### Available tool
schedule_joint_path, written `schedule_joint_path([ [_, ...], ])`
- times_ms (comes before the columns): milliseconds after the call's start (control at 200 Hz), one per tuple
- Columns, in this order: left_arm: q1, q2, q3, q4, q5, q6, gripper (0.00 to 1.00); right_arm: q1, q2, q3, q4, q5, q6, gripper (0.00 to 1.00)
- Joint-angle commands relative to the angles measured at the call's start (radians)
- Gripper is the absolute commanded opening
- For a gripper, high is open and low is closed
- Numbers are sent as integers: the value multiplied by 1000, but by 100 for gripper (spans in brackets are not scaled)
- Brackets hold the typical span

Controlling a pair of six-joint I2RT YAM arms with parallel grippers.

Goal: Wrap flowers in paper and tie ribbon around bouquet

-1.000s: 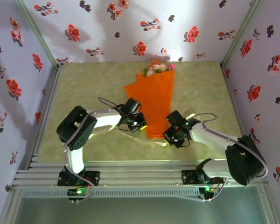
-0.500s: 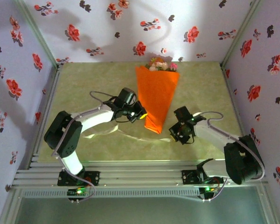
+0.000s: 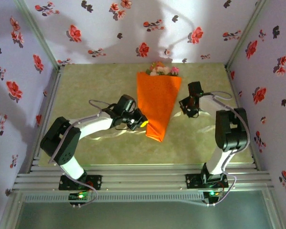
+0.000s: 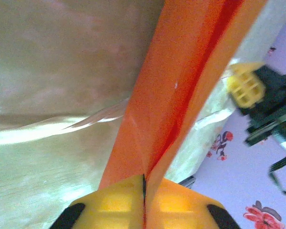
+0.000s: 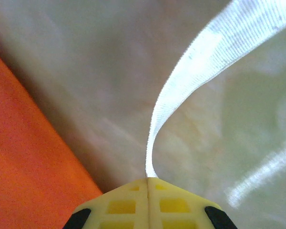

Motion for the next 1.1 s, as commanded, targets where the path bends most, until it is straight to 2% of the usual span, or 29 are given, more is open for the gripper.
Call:
schedule_joint_path([
  [0,1,-13,-21,-51,16,-15,45,-7,47,74,-38,20,-30,0],
  [105,31,-128,5,-328,-117,49,71,-7,51,67,-42,3,-33,0],
  [200,91,-246,-6,-549,-214,26,73,-7,29,45,-46,9,-40,0],
  [285,154,-332,-53,-712,-249,-68,75,-6,11,33,-56,13,-52,0],
  [400,226,-453,-193,-701,-252,-238,83,-6,-4,41,-83,19,-84,0],
  [440,252,-481,-237,-650,-251,-285,99,-6,-10,44,-91,20,-94,0],
  [575,317,-463,-293,-476,-252,-414,99,-9,-29,54,-121,22,-130,0],
  [680,323,-392,-267,-453,-278,-469,95,-14,-47,56,-137,23,-149,0],
  [760,324,-333,-267,-426,-288,-503,88,-19,-53,56,-142,21,-158,0],
  [950,328,-162,-271,-231,-289,-539,44,-26,-67,67,-161,17,-174,0],
  [1040,331,-83,-221,-220,-267,-512,30,-36,-80,71,-175,30,-186,0],
  [1095,342,-52,-204,-200,-263,-500,13,-45,-86,72,-178,40,-200,0],
])
